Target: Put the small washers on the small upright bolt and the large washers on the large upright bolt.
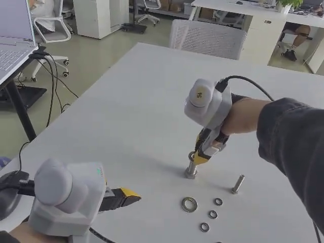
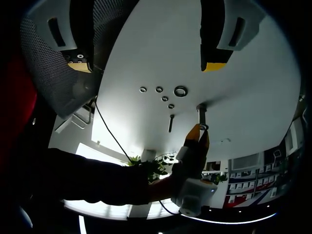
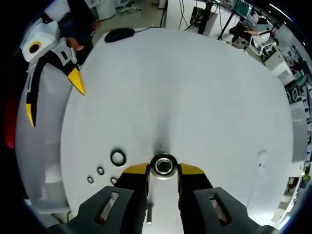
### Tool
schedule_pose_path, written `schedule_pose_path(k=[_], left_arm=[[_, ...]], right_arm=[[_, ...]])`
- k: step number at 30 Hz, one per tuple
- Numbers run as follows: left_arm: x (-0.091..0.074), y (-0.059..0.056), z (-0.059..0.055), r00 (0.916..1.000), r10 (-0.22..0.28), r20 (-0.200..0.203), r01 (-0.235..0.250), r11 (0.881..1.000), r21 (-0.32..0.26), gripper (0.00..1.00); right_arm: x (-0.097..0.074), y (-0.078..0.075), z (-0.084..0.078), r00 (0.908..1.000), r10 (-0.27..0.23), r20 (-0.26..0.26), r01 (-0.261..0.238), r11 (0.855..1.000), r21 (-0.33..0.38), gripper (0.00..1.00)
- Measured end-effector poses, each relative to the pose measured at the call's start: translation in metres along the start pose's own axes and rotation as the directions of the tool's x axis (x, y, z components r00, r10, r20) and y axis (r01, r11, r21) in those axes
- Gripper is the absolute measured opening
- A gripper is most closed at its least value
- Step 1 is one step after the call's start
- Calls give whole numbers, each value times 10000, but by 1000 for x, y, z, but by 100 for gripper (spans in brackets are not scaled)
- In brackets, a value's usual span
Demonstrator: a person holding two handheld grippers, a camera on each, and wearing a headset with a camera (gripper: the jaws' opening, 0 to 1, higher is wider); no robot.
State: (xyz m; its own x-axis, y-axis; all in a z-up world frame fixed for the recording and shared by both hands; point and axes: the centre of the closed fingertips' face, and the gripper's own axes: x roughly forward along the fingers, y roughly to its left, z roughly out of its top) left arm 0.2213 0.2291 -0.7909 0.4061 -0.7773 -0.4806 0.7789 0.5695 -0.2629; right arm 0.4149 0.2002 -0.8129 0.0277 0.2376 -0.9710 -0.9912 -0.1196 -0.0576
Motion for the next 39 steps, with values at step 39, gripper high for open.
schedule_pose_path(k=[39], left_arm=[[-2,5,0,9997,226,43,-227,9996,166,90]], right_arm=[[40,1,-9,9997,223,-102,-221,9996,203,22]])
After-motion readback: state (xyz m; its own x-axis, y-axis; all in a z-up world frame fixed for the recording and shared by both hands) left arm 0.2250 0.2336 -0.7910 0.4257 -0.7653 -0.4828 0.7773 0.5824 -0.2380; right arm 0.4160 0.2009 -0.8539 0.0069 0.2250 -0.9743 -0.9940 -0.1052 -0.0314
